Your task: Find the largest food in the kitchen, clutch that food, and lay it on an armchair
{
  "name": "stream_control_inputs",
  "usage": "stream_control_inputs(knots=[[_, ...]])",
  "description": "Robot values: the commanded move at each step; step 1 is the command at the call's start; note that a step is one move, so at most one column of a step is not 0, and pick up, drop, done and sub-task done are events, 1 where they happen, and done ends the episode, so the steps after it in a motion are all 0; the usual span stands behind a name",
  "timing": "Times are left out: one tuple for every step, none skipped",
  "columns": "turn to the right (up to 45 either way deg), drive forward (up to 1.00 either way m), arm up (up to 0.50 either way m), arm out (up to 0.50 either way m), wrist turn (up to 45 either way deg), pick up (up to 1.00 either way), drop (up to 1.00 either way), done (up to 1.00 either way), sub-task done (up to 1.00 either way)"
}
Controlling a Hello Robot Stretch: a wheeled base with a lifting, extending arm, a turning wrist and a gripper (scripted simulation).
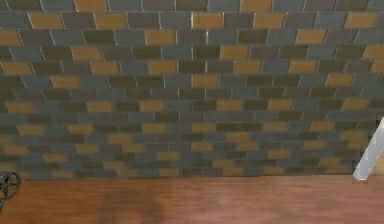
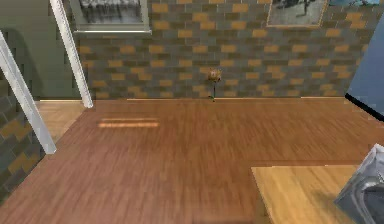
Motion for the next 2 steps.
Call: stream_control_inputs(knots=[[0.0,0.1,0.0,0.0,0.0,0.0,0.0,0.0,0.0],[-45.0,0.0,0.0,0.0,0.0,0.0,0.0,0.0,0.0]])
